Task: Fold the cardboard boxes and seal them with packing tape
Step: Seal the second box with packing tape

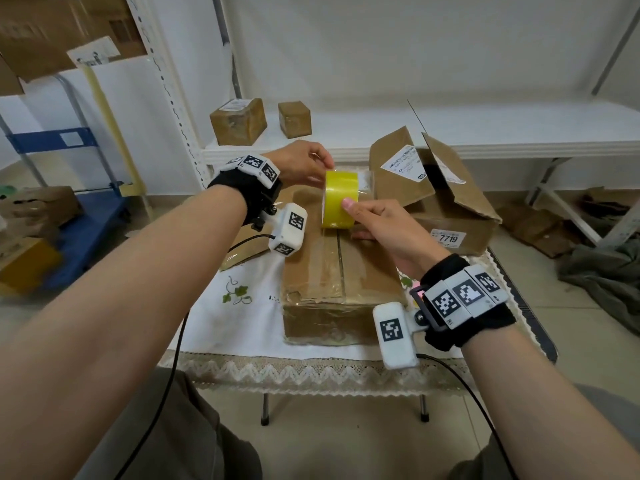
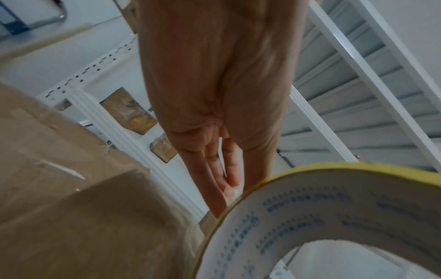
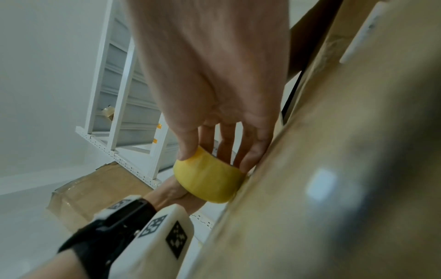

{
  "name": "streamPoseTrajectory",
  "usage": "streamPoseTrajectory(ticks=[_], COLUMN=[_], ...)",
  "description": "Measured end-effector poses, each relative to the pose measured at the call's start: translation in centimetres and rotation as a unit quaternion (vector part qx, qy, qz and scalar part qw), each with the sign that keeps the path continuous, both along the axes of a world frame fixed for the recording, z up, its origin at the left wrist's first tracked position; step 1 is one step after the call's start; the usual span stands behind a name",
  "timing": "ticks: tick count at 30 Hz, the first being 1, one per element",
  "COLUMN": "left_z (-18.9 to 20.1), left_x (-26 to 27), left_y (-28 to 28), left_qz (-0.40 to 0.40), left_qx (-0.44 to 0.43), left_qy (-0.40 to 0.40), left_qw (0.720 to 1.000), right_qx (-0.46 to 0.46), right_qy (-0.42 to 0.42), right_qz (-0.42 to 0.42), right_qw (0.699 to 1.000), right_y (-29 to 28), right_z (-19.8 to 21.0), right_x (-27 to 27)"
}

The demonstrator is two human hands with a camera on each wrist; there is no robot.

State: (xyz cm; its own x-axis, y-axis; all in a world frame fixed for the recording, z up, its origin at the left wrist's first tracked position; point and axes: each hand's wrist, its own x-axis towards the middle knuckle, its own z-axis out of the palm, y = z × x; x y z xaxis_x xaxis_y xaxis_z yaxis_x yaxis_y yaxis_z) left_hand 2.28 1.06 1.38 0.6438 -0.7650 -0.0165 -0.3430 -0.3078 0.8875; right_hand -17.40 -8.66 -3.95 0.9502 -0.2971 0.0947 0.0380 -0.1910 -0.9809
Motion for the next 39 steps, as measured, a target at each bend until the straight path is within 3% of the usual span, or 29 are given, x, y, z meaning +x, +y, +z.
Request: streamPoseTrajectory(ticks=[8,14,20,30,39], left_z=[-0.9,-1.4,-2.3,-3.9,-3.7], left_x=[0.5,1.9,3.4,4.5,4.6], left_y=[-1.2,-2.1,-3.1,-3.5,-4.6], left_qz=[0.002,0.044,0.029,0.062,0.031], left_qx=[0.026,0.01,0.061,0.045,0.156], left_qy=[-0.085,-0.102,-0.154,-0.167,-0.258], left_qw=[0.996,0.994,0.986,0.983,0.953], right_qx=[0.046,0.091,0.057,0.078,0.091], right_qy=[-0.023,-0.041,-0.017,-0.062,-0.045], right_qz=[-0.018,-0.019,-0.002,-0.019,-0.028], right_qw=[0.999,0.995,0.998,0.995,0.994], right_y=[1.0,1.0,0.9,0.9,1.2], right_z=[0.2,0.6,0.3,-0.5,-0.4], right_x=[0.2,0.0,0.4,0.9,1.3])
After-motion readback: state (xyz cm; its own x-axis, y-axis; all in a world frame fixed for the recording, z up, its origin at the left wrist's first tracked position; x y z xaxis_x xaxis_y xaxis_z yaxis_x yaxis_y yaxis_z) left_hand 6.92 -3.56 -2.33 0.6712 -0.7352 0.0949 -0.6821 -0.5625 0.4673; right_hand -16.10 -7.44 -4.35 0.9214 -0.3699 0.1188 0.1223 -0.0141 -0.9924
